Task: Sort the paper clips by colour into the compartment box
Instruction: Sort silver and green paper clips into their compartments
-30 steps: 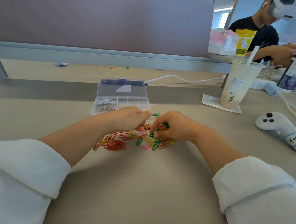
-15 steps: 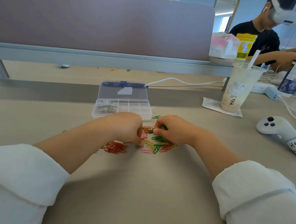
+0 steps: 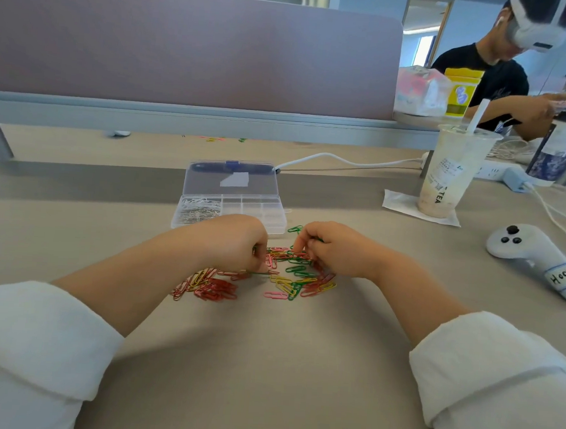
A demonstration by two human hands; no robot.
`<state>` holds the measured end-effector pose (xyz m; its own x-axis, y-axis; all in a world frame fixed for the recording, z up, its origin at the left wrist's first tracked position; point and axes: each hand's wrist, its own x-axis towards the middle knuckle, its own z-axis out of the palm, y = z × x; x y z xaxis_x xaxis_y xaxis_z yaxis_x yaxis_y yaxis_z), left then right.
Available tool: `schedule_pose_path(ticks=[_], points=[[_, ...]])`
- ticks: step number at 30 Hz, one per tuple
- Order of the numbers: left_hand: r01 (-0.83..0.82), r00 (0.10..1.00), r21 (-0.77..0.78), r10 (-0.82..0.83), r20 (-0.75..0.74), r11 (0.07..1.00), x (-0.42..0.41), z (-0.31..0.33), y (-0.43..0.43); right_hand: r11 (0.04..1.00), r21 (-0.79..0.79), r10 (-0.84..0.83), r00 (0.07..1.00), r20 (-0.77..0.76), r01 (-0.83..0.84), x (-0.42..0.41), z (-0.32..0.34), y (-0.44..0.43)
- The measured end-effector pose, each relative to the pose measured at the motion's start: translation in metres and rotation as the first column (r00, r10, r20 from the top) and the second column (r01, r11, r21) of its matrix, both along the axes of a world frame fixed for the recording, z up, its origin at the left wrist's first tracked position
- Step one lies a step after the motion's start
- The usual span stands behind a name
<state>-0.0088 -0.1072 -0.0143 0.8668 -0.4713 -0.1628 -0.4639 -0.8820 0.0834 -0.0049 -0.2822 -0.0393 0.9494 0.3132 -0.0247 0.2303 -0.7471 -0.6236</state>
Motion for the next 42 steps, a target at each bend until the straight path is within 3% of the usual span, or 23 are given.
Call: schedule_pose_path(ticks=[6,12,16,25,33,42], points=[[-0.058,0.998,-0.005,0.058,0.000,0.998,0.001,0.001,-0.001,0.997,-0.075,0.025,0.998,0.051,-0.021,-0.002,0.002,-0.001],[-0.063,0.998,-0.395,0.067,-0.003,0.916,0.003,-0.019,-0.015,0.996,-0.078,-0.028,0.990,0.140,0.039,0.002,0.003,-0.011],[-0.058,0.997,-0.511,0.073,0.009,0.858,0.010,-0.024,-0.016,0.998,-0.067,0.002,0.996,0.092,0.004,0.000,0.006,-0.013],[-0.077,0.995,-0.491,0.100,0.020,0.868,0.012,-0.023,-0.018,0.982,-0.161,0.106,0.994,0.032,-0.099,-0.003,0.005,-0.013],[0.031,0.986,-0.293,0.019,0.167,0.955,0.006,-0.024,-0.026,0.949,-0.314,0.046,0.997,0.060,-0.025,-0.001,0.006,-0.017],[0.011,0.995,-0.155,0.004,0.095,0.988,0.005,-0.023,-0.027,0.971,-0.234,-0.029,0.998,0.055,0.041,0.002,0.002,-0.019]])
